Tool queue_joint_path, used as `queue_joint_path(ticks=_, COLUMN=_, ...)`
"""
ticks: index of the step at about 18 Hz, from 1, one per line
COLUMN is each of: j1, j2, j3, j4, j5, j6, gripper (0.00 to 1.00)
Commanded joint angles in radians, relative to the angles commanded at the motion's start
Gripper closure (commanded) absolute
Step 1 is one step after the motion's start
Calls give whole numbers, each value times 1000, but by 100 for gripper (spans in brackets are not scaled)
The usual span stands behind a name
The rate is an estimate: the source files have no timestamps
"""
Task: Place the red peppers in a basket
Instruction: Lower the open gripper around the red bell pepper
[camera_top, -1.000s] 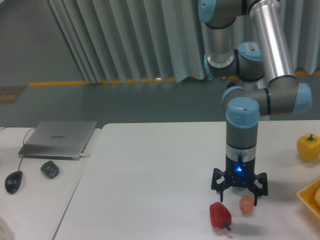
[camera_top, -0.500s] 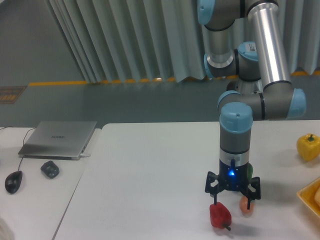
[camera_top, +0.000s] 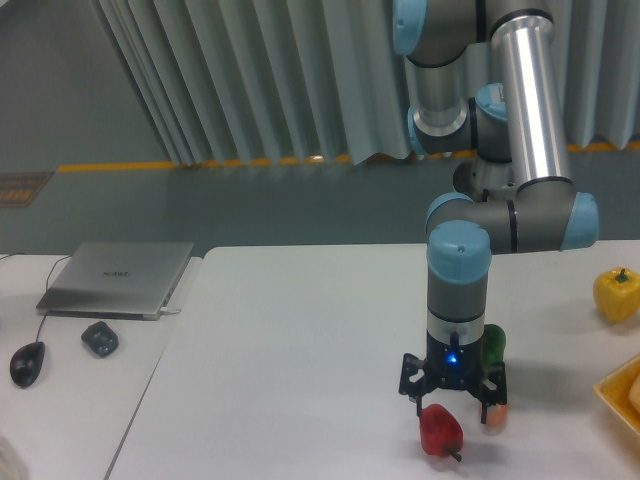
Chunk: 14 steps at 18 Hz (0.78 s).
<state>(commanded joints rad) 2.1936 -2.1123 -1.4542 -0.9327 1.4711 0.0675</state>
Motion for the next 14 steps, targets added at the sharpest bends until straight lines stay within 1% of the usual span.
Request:
queue_joint_path(ticks=1, j1=-8, j2=-8, j3=5, j4=0, j5=0, j6=2, gripper=0)
queue_joint_path(ticks=5, j1=-12, j2=-9, j3=12, j4=0, j5=-3, j6=5, gripper=0)
queue_joint_path(ticks=8, j1=-32, j2=-32, j3=23, j4=2, j5=-2, j6=6, gripper=0)
queue_joint_path(ticks=14, j1=-32, j2=-32, j3=21, j4=2, j5=0, j6=8, gripper=0)
